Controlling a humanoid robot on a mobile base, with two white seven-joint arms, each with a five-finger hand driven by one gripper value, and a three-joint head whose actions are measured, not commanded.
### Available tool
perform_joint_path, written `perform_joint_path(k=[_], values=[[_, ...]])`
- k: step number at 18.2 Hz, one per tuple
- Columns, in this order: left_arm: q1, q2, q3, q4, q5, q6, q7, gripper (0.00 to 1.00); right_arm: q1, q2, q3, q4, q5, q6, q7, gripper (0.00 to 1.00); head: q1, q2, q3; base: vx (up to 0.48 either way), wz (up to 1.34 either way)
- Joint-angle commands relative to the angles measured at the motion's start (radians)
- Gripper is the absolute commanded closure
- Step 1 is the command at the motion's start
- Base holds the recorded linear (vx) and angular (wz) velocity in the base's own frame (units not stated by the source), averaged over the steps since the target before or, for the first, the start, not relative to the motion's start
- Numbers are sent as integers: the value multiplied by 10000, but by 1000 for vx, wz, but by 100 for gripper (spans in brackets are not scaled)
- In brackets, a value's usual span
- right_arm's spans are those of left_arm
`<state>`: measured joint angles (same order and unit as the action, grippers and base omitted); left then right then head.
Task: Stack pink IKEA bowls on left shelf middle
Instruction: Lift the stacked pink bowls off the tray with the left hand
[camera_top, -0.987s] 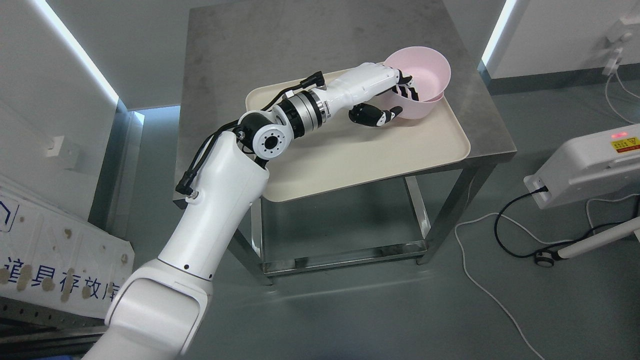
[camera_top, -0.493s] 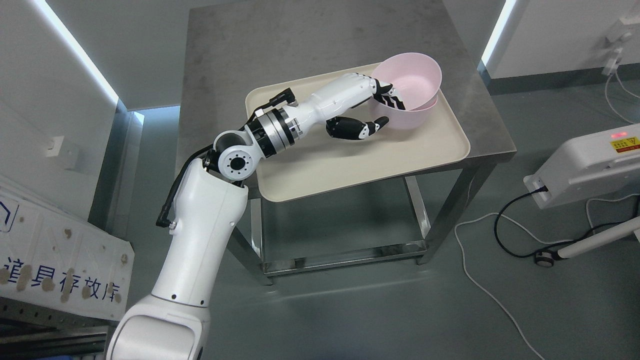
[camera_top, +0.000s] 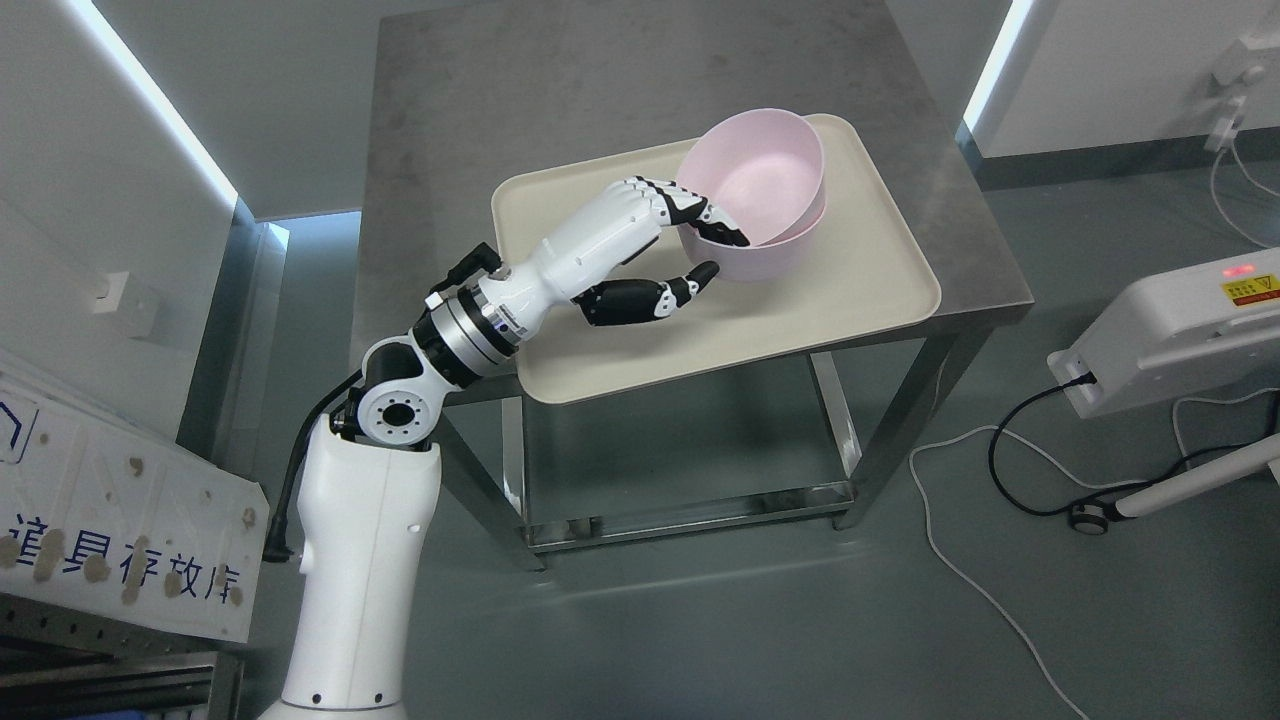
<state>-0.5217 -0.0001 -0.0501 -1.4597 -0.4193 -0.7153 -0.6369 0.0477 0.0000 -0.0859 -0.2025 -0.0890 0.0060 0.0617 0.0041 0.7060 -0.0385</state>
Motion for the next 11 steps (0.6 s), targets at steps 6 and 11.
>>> perform_joint_path(k=[6,11], values=[[630,175,1253,-2046,695,-103,-28,97,-2,-175,0,0,0,62,-3,0,0,0,0,0,0],[676,175,1207,-2277,788,-103,-28,97,-2,-175,0,0,0,62,-3,0,0,0,0,0,0]])
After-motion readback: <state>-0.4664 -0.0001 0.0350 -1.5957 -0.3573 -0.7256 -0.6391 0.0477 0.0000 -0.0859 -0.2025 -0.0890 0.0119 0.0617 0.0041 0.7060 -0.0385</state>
